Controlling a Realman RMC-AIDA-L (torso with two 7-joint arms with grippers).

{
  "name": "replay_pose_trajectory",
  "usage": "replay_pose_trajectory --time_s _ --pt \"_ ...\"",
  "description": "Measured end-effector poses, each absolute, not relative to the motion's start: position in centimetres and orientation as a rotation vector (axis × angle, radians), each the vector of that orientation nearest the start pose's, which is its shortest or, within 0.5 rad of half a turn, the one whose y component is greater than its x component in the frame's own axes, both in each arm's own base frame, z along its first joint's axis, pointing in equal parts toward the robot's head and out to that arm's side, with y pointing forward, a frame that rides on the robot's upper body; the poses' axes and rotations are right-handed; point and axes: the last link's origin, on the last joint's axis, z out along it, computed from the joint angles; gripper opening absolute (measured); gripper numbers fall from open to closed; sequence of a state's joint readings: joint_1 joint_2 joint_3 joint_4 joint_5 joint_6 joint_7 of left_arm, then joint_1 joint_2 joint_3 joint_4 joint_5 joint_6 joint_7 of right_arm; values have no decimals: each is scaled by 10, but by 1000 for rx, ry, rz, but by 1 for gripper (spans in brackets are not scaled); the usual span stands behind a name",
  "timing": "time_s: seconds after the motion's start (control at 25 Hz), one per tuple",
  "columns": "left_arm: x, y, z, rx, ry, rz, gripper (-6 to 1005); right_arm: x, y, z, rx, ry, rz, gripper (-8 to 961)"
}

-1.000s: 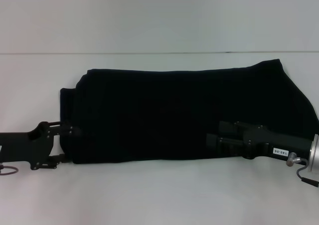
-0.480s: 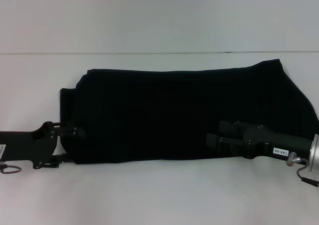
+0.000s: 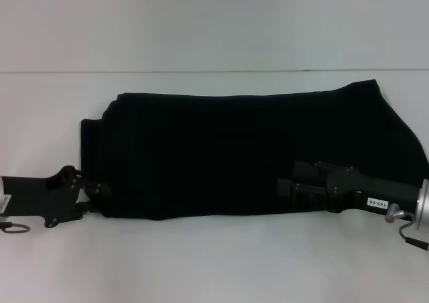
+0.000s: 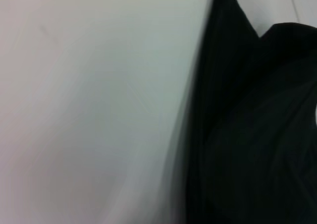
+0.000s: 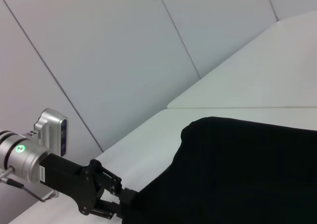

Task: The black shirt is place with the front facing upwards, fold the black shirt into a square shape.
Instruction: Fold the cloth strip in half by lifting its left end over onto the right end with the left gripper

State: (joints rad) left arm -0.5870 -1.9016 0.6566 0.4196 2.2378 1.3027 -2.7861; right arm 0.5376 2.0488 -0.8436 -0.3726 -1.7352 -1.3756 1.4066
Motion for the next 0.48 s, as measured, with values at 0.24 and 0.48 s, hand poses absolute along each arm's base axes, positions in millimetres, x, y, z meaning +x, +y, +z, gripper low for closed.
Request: replay_pose_trajectory --time_s 0.24,0.48 --pt "-340 348 26 1820 2763 557 386 272 329 -38 -2573 974 843 836" --pt "-339 349 26 1865 2750 543 169 271 330 -39 -2572 974 846 836"
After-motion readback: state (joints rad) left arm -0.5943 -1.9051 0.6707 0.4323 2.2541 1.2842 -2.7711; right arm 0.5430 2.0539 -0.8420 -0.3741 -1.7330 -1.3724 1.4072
